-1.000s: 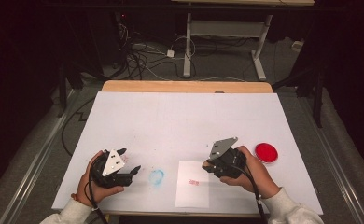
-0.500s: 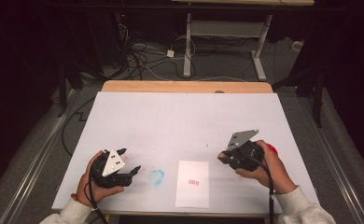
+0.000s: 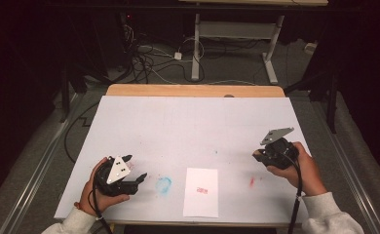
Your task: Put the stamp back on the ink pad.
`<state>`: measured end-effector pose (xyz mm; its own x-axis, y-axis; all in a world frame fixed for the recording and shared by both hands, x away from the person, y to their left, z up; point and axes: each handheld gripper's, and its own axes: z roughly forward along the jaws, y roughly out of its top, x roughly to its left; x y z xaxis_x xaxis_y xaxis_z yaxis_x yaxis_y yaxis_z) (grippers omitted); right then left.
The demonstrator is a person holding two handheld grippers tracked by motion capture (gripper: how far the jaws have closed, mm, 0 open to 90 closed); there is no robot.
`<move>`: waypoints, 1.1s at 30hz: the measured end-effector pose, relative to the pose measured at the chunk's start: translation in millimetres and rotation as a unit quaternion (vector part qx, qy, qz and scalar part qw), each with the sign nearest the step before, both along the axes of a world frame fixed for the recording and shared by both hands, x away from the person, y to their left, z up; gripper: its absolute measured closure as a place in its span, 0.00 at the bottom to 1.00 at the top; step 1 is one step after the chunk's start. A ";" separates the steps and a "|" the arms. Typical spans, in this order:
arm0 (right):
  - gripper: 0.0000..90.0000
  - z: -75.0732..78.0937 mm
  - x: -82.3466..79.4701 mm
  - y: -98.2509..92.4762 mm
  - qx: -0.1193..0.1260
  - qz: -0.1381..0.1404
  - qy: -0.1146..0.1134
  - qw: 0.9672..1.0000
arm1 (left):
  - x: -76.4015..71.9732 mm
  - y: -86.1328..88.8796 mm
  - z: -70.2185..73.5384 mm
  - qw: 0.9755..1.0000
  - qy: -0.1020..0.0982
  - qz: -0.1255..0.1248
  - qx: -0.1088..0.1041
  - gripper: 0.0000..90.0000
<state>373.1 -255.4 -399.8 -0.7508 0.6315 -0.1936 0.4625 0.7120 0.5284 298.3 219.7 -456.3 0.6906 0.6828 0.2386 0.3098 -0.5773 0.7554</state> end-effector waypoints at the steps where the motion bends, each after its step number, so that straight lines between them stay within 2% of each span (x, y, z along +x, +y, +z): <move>1: 0.84 -1.1 1.3 -3.0 -0.002 -0.005 0.001 1.000 | 0.1 0.2 0.1 1.000 0.000 0.001 -0.001 0.25; 12: 0.83 -9.2 9.4 -33.0 -0.009 -0.056 0.012 0.998 | -0.3 0.2 0.1 1.000 0.000 0.001 0.001 0.25; 21: 0.83 -21.0 17.7 -47.8 -0.028 -0.091 0.028 0.995 | -0.2 -0.3 0.1 1.000 -0.001 0.001 0.001 0.25; 26: 0.83 -26.9 21.6 -53.8 -0.033 -0.100 0.037 0.994 | -0.1 -0.4 0.1 1.000 0.000 0.001 0.001 0.25; 33: 0.83 -29.8 23.9 -57.9 -0.021 -0.108 0.050 0.993 | 0.0 -0.5 -0.1 1.000 0.000 0.001 0.002 0.25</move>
